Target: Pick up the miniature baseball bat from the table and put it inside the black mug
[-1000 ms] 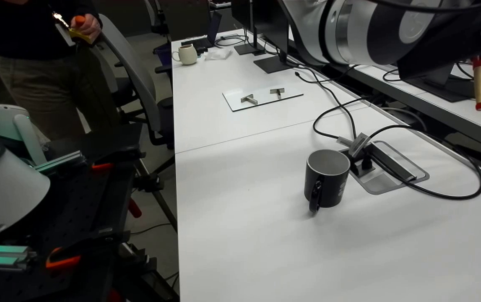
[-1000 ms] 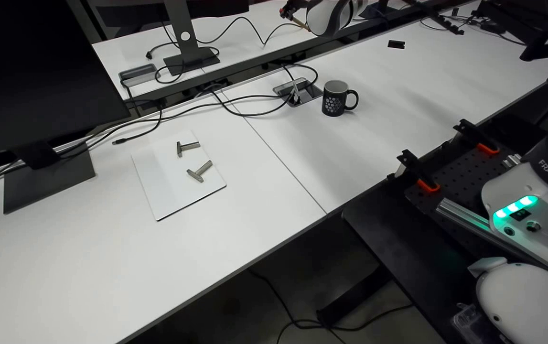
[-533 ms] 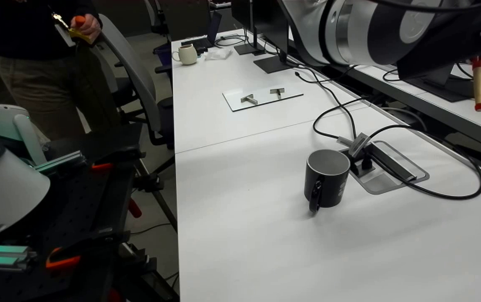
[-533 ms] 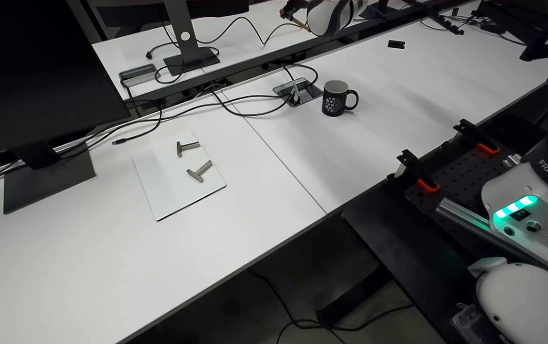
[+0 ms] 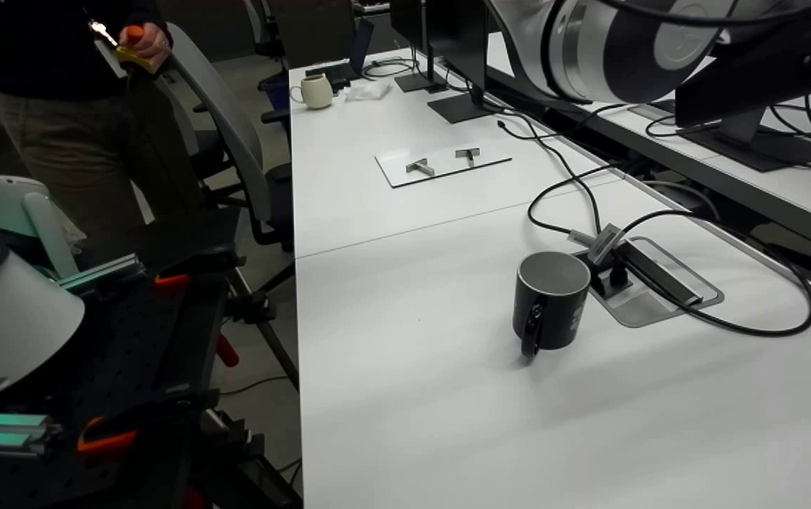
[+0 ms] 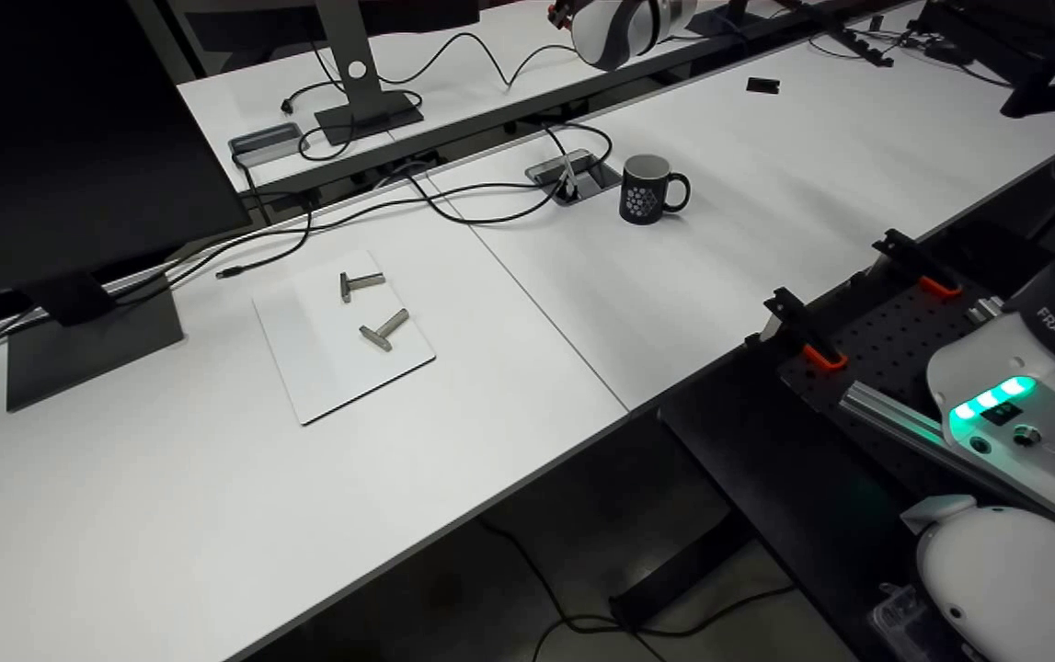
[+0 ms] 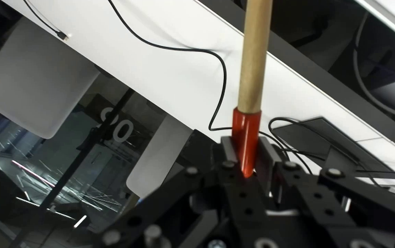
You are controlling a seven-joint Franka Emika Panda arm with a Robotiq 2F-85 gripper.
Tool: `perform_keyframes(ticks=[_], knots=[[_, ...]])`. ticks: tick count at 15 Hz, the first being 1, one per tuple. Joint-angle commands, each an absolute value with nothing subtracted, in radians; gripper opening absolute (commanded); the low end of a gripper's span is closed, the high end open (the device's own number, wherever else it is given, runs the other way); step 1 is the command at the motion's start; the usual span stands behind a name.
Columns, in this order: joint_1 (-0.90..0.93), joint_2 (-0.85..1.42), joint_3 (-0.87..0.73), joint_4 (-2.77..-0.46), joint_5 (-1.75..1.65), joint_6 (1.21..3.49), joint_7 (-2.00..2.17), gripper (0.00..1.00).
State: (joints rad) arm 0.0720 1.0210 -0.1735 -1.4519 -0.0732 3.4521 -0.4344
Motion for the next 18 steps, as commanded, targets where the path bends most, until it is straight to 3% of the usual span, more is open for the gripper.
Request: perform_keyframes(ticks=[1,6,12,15,18], knots=[[0.211,1.113,-0.315,-1.337,0.139,3.458,-0.374,0.07],[0.486,1.253,-0.636,-1.320,0.552,3.466,-0.254,0.07],[0.822,1.456,-0.980,-1.543,1.041,3.466,-0.118,0.07],[0.931,1.540,-1.044,-1.666,1.231,3.460,-0.088,0.07],[1.001,1.486,-1.056,-1.801,1.291,3.454,-0.153,0.07]])
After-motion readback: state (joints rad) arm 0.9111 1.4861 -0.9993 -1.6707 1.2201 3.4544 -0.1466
